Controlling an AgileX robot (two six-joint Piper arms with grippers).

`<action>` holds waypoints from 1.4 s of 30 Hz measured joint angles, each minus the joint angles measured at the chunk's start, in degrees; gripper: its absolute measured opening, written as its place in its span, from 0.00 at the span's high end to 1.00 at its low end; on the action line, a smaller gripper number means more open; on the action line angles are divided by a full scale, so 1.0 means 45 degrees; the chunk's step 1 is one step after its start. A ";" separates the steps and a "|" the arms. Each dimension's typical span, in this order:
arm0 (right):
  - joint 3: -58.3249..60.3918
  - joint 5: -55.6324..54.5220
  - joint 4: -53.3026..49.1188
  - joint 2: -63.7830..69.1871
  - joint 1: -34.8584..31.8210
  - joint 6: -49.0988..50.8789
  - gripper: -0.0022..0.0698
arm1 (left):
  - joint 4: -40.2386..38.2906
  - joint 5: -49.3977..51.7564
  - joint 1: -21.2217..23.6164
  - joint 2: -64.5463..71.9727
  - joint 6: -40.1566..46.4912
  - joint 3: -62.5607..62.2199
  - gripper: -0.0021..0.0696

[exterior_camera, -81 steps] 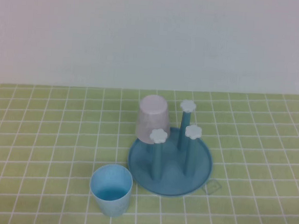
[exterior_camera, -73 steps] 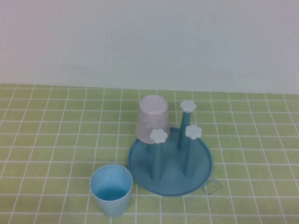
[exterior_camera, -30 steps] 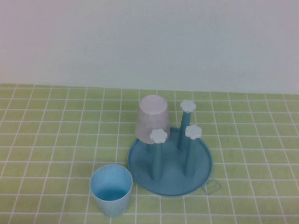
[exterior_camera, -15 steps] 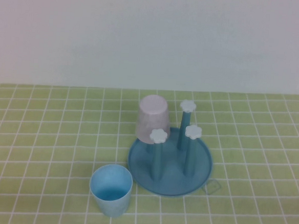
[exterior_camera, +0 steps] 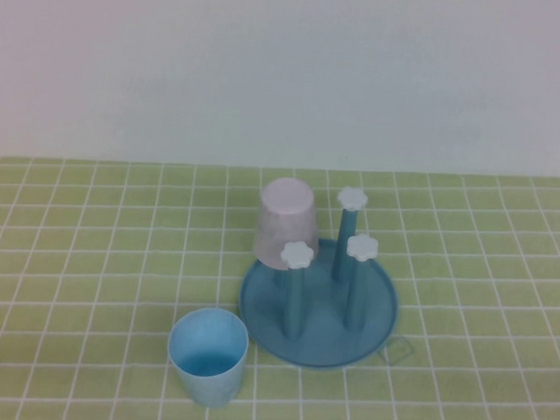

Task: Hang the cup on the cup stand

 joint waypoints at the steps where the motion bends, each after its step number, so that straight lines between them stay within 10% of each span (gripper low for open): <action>1: 0.0000 0.0000 0.0000 0.0000 0.0000 0.0000 0.97 | 0.0075 0.0567 0.0000 0.0000 -0.0058 -0.0417 0.97; 17: -0.2882 0.6081 -0.0581 0.0000 0.0000 0.0000 0.97 | 0.0590 0.5538 0.0000 0.1573 0.0424 -0.3992 0.97; 42: -0.3067 0.8668 0.0642 0.0000 0.0000 0.0000 0.97 | -0.6123 1.7728 0.0000 1.3625 0.5930 -1.2181 0.97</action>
